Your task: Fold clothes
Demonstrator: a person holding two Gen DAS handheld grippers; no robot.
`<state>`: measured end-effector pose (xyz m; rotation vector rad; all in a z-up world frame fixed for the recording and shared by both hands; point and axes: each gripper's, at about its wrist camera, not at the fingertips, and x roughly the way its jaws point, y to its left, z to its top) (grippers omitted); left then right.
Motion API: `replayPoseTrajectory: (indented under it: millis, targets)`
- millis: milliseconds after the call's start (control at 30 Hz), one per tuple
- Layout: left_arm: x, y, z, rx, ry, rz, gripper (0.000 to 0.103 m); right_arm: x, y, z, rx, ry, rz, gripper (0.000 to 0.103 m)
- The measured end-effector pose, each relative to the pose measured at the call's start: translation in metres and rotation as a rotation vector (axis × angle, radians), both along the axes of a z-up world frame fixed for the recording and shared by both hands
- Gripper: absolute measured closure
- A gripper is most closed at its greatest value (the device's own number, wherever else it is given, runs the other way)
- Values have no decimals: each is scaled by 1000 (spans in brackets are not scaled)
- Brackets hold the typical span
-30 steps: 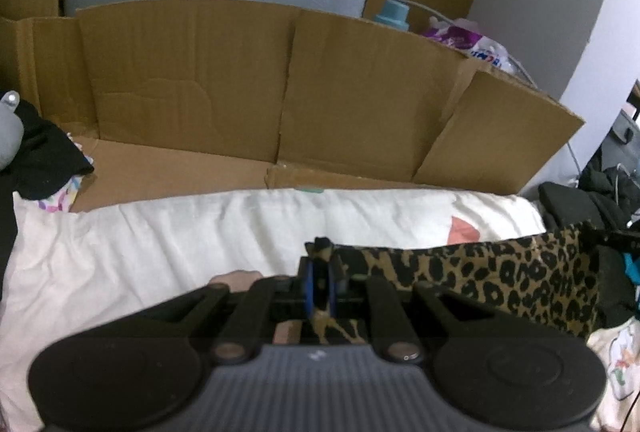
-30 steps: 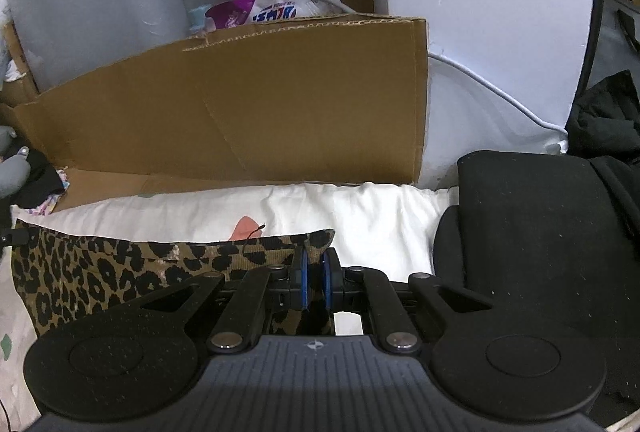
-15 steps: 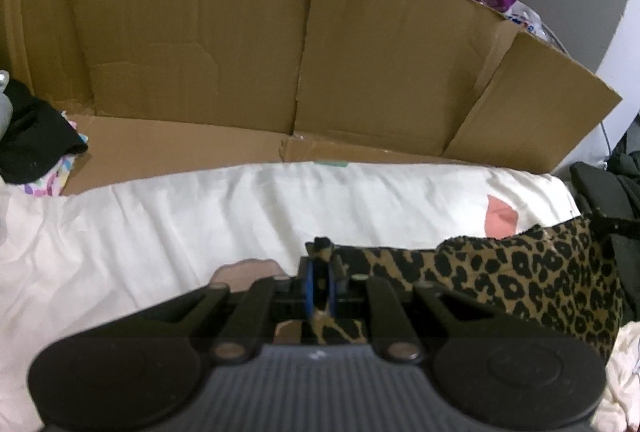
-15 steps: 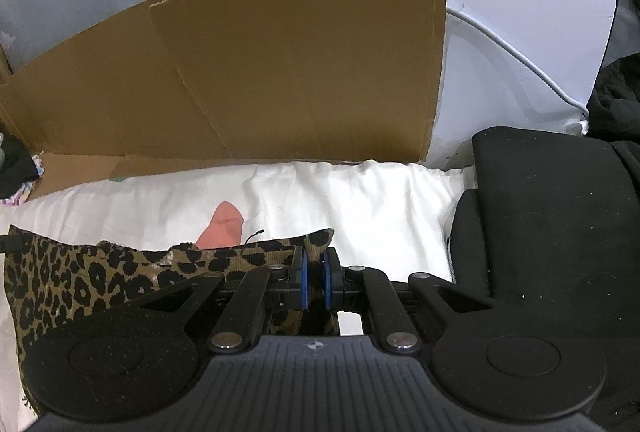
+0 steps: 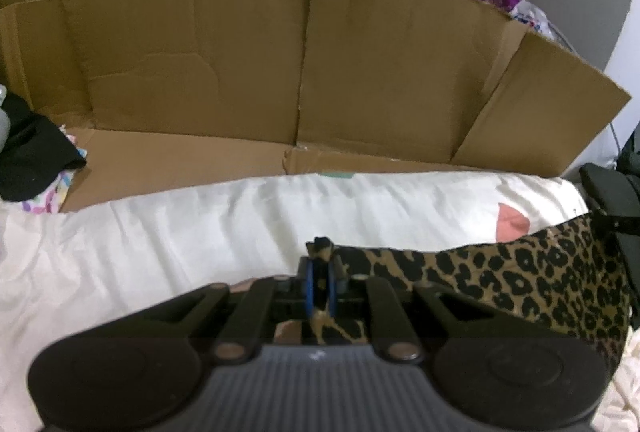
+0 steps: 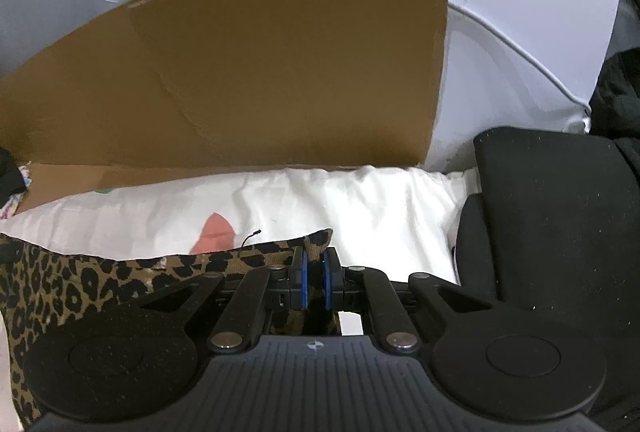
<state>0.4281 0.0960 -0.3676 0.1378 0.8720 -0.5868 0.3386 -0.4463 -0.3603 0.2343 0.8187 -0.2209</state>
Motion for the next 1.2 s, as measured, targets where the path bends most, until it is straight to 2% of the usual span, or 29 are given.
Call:
replayPoseTrajectory:
  millis: [167,233,333,367,433,567,700,767,933,1200]
  targets:
    - [9,-7,-23,41,76,17,93,9,2,-17,2,39,-4,95]
    - [11,-5,-26,41,97,43,87,9,1,-20,17,48,-21,93]
    - [7,1,-17,10,73,59,74,-1,2,-12,15,18,-44,89]
    - [6,3,-13,-2,67,58,71,-4,3,-9,1,8,-41,83]
    - [1,1,-7,-27,70,38,71,-9,6,-1,-18,-17,-30,78]
    - [-17,-18,7,-60,49,-39,71,-15,17,13,-41,-53,-18,77]
    - [-39,-42,17,-74,7,-126,72,-15,38,17,-14,-69,71,77]
    - [-49,-53,19,-75,-12,-165,79,-16,51,16,-1,-73,119,77]
    - [-61,-71,13,-87,19,-219,90,-15,68,7,35,-57,178,79]
    - [-69,-89,3,-89,32,-264,91,-11,83,-3,53,-37,225,81]
